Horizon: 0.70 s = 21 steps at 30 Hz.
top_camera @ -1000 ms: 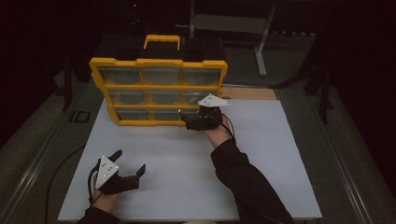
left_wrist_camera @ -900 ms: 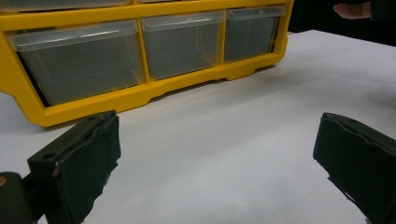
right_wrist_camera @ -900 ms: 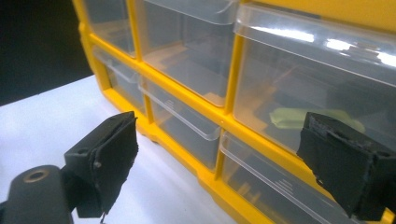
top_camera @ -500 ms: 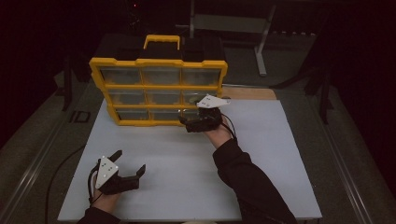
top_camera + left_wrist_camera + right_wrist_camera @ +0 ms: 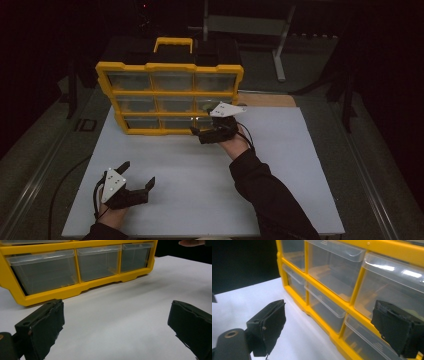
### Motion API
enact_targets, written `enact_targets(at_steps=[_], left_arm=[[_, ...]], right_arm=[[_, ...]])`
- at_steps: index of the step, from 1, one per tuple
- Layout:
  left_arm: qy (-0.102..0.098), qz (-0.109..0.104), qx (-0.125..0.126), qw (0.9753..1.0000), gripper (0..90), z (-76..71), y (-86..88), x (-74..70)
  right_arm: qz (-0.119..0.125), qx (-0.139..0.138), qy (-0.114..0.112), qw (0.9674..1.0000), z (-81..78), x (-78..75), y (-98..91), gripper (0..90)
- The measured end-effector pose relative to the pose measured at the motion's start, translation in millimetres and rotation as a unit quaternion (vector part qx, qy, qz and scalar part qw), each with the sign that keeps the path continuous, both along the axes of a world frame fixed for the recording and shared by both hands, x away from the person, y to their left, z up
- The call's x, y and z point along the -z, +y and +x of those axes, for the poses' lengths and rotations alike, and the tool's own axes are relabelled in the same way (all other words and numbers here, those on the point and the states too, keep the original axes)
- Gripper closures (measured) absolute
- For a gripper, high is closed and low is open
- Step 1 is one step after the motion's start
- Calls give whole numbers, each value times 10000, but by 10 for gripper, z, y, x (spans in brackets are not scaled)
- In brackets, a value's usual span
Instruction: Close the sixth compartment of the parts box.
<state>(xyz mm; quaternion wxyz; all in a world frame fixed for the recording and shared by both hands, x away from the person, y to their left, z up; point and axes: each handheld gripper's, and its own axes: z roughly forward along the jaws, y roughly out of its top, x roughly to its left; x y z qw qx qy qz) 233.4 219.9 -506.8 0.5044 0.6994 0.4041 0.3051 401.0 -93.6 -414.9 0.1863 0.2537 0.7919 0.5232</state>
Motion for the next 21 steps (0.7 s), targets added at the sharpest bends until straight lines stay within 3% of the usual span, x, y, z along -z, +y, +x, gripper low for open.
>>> enact_targets(at_steps=[14,21], left_arm=[[-1,4,5,10000,16,-1,2,-2],[-3,7,13,10000,16,-2,0,-5]], right_arm=[[165,-203,25,9997,-96,-130,-111,117],[51,-216,-44,9997,-153,-197,-161,117]])
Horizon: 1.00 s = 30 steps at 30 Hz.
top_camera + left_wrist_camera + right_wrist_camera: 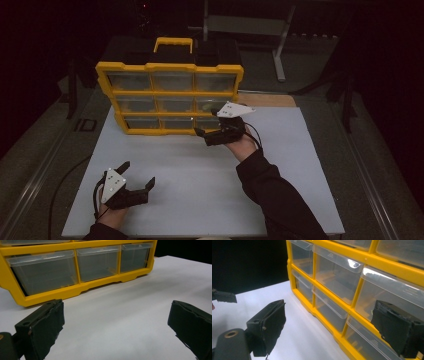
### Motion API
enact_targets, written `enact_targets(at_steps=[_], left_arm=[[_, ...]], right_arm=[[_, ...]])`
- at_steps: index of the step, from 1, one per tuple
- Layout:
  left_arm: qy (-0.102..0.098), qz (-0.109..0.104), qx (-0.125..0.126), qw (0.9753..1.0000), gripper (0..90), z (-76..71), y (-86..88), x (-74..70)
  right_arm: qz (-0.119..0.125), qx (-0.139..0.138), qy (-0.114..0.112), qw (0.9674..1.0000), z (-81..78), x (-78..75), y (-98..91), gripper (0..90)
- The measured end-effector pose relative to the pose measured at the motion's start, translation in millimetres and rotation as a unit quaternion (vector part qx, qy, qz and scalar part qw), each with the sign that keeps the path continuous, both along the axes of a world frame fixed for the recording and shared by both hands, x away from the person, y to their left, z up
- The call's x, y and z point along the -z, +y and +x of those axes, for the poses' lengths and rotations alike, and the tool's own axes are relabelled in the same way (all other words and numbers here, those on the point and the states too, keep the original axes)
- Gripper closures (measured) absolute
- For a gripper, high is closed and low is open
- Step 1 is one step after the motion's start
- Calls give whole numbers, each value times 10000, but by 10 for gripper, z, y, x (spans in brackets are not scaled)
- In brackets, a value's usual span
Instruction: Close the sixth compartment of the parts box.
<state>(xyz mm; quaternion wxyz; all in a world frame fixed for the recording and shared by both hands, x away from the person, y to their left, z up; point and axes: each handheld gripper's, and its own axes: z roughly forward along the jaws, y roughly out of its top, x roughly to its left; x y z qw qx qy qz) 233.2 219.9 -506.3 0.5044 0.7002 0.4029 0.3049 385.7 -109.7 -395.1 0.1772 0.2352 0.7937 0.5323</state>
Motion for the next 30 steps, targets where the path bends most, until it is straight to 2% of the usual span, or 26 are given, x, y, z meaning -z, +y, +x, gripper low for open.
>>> enact_targets(at_steps=[10,19,30], left_arm=[[-28,-5,-11,10000,16,-2,3,-6],[-21,-1,-16,10000,16,-1,3,-5],[-34,6,-12,10000,16,-3,10,-9]], right_arm=[[55,-131,34,9999,-109,-50,-95,117],[111,-225,-36,9997,-224,-116,-192,117],[97,-371,-196,9991,-388,-69,-372,120]])
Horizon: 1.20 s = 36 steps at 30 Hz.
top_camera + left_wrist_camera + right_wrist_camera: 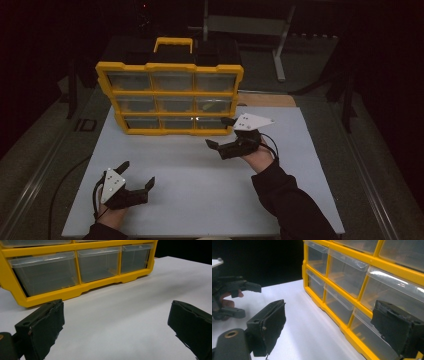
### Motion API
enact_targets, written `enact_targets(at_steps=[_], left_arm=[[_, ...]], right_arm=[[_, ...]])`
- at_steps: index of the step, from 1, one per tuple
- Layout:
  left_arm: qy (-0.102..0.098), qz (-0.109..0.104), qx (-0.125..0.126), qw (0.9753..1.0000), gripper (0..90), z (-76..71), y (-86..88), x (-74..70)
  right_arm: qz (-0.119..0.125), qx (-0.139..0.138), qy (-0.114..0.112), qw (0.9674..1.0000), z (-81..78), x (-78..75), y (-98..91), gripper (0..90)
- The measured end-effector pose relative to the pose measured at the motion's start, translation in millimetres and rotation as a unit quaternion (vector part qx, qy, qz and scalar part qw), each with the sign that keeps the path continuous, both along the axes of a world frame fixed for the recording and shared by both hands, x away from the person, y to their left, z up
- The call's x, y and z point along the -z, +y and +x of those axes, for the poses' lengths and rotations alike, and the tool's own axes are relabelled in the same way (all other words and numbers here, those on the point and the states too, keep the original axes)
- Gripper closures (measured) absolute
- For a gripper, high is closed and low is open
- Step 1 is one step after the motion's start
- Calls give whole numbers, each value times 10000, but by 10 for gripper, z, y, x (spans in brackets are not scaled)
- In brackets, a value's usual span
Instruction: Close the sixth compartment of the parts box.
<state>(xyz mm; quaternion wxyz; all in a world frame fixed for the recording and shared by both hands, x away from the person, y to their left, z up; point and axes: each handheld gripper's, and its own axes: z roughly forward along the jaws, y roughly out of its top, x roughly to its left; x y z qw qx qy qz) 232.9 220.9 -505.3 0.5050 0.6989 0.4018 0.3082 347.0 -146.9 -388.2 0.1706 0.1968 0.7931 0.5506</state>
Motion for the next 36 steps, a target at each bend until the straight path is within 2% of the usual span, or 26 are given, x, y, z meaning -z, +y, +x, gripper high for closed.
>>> enact_targets(at_steps=[7,14,21,27,36], left_arm=[[0,10,6,10000,16,0,-5,1],[3,5,1,10000,16,0,-7,1],[7,2,-2,10000,16,-2,-10,2],[14,13,10,10000,16,0,-14,4],[20,24,12,10000,16,1,-15,5]], right_arm=[[15,-55,-104,9999,-101,22,-156,120],[-18,-160,-68,9998,-178,120,-317,121],[-13,-296,94,9995,-252,273,-473,120],[-7,-368,332,9988,-314,436,-595,120],[69,-381,431,9983,-389,665,-782,120]])
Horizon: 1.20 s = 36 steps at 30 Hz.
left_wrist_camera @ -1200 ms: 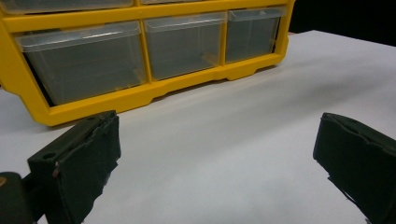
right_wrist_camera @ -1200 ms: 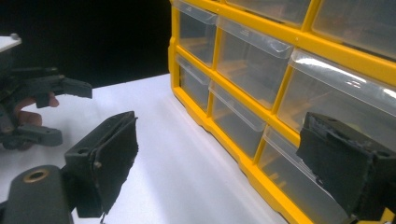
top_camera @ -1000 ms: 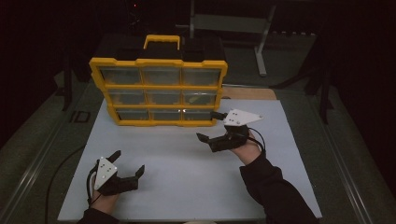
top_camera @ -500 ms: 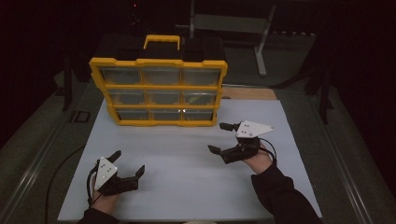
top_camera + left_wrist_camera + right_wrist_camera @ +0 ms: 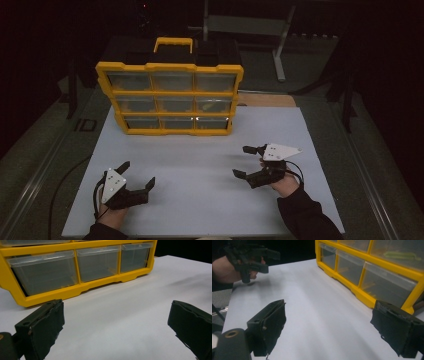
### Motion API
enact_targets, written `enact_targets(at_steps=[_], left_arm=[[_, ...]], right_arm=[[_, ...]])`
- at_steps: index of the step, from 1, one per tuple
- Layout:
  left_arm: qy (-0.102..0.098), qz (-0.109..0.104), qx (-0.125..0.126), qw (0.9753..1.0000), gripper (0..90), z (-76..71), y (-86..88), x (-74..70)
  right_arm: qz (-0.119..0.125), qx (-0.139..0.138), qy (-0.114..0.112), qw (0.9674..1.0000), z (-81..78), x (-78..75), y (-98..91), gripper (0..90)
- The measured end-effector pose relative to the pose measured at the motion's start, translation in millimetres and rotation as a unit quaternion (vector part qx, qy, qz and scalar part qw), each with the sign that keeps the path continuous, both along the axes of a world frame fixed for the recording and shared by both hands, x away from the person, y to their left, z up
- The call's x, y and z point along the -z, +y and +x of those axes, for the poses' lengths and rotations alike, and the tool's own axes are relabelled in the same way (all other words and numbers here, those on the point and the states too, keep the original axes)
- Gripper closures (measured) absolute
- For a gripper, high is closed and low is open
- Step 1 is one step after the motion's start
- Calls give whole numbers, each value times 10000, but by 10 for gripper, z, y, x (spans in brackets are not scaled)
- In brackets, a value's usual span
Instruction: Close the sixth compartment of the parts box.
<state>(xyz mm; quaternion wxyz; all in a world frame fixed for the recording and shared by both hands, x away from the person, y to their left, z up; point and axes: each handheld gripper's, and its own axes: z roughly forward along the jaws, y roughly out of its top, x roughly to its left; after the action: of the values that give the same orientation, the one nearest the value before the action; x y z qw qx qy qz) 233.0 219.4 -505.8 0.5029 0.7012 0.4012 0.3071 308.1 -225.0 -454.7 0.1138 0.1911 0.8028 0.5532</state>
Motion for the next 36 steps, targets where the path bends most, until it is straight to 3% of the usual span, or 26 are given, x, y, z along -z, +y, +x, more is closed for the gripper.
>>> enact_targets(at_steps=[10,23,30,36], left_arm=[[12,10,10,10000,16,2,-5,2],[0,16,8,10000,16,0,-4,-1],[6,18,21,10000,16,1,-10,2],[18,23,29,10000,16,5,-13,6]], right_arm=[[-138,172,47,9997,-80,237,-230,120],[-324,567,330,9973,-178,355,-459,120],[-559,909,283,9939,-274,395,-580,120],[-495,1127,176,9922,-322,399,-651,119]])
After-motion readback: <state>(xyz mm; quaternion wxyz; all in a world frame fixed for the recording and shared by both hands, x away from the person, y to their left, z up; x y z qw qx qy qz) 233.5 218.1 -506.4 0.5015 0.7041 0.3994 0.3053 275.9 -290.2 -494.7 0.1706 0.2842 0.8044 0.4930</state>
